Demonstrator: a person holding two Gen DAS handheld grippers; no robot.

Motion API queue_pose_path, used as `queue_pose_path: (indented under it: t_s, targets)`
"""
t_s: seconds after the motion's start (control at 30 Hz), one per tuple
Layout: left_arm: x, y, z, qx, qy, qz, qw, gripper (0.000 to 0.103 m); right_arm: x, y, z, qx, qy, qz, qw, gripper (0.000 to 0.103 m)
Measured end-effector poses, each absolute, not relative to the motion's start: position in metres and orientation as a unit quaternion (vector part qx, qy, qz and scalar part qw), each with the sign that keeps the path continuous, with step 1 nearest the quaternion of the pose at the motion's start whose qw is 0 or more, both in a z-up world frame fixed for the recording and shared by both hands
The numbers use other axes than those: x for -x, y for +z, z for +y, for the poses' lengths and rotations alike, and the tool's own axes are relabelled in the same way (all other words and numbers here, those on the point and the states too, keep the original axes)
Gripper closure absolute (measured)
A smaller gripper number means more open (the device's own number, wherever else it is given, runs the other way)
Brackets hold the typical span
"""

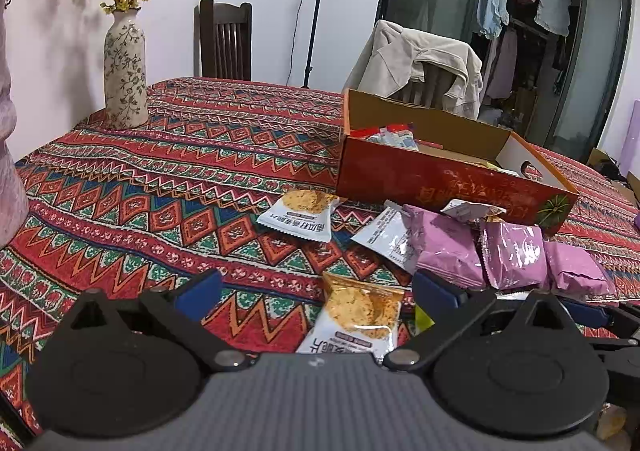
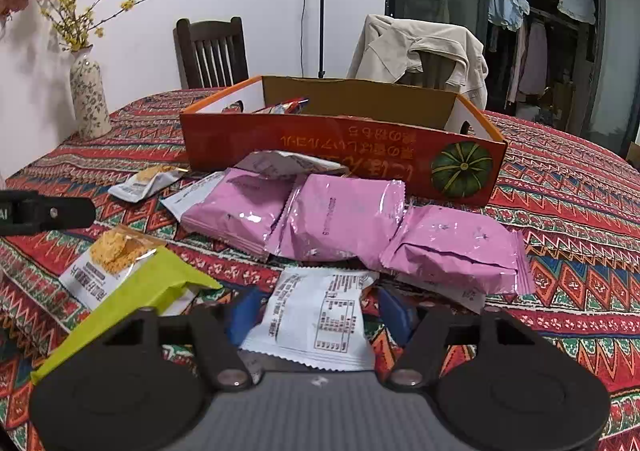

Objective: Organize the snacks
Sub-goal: 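Grasp a white snack packet with the right tool while the left tool grasps a cracker packet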

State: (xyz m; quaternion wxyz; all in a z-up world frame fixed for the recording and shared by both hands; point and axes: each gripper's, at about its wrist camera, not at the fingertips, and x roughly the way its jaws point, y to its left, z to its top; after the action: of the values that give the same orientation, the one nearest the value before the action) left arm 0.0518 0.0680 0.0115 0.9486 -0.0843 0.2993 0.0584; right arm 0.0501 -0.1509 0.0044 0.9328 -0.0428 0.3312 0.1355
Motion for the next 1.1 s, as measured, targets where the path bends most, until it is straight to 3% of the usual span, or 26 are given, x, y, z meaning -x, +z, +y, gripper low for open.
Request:
queue_pose_path:
  t_s: [0.03, 0.3, 0.6, 1.1]
  targets:
    - [-0.052, 0.011, 0.069, 0.084, 0.061, 0.301, 0.948, 0.0, -0.049, 0.004, -0.151, 0.045, 0.136, 0.33, 0.933, 0.054]
    - [-0.053, 0.007, 0.07, 0.073, 0.068, 0.309, 0.946, 0.0, -0.042, 0.009, -0.155, 0.035, 0.144, 0.314, 0.938, 0.06]
    - [-0.065, -0.007, 0.055, 0.039, 0.061, 0.341, 0.937, 0.0, -0.029, 0.027, -0.17, 0.012, 0.145, 0.264, 0.954, 0.06]
    - [-0.083, -0.026, 0.037, 0.017, 0.073, 0.363, 0.929, 0.004, -0.023, 0.018, -0.191, -0.014, 0.139, 0.262, 0.955, 0.06]
